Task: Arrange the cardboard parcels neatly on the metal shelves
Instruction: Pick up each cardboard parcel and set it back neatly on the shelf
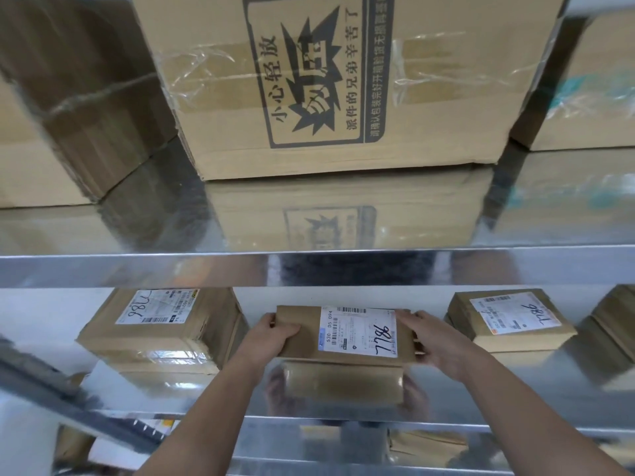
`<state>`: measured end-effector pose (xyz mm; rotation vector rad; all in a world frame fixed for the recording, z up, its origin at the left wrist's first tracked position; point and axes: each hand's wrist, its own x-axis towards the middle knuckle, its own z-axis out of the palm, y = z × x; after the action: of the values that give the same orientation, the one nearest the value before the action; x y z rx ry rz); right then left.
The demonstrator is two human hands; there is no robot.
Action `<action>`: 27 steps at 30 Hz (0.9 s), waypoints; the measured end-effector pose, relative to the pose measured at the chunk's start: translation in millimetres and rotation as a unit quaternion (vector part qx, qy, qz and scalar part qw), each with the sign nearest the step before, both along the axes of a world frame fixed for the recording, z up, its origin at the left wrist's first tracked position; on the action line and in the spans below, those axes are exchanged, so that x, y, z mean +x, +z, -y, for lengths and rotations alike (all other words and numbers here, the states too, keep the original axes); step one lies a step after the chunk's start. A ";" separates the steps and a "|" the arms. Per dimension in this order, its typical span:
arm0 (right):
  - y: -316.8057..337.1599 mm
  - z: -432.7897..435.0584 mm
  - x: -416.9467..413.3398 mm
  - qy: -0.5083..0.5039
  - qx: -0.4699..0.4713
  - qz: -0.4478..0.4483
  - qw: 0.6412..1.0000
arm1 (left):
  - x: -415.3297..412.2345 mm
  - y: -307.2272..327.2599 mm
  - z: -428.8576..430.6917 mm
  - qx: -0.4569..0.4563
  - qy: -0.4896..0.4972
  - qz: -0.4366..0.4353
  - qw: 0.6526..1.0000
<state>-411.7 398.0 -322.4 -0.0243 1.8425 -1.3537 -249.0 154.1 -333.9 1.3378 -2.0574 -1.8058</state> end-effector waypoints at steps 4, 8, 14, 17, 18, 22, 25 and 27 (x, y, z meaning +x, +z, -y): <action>5.2 -0.6 0.0 -0.046 -0.061 0.031 0.997 | 0.5 9.0 4.4 0.008 0.029 -0.021 0.999; 5.3 2.3 1.0 -0.060 -0.061 -0.013 0.996 | -0.1 10.4 1.9 0.013 0.047 -0.051 0.997; 0.7 4.9 3.3 -0.052 -0.042 -0.069 0.995 | 2.1 4.4 -5.2 0.027 0.056 -0.058 0.996; -6.9 4.1 0.5 -0.047 -0.019 -0.086 0.995 | 0.3 -0.4 -10.4 0.031 0.054 -0.057 0.996; -8.5 4.1 -0.5 -0.044 -0.013 -0.088 0.995 | -0.6 -2.7 -11.7 0.030 0.056 -0.056 0.996; -9.5 6.0 0.6 -0.036 0.001 -0.079 0.996 | -4.5 -6.9 -15.2 0.017 0.055 -0.047 0.997; -14.2 6.6 1.8 -0.026 0.024 -0.081 0.996 | -6.7 -10.4 -14.9 0.000 0.047 -0.026 0.999; -19.6 6.3 2.6 -0.020 0.045 -0.083 0.995 | -7.4 -14.3 -14.3 -0.006 0.044 -0.007 0.999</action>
<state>-409.1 391.7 -341.9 -0.0551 2.0518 -1.3278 -256.4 168.4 -348.2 1.3854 -1.9680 -1.7580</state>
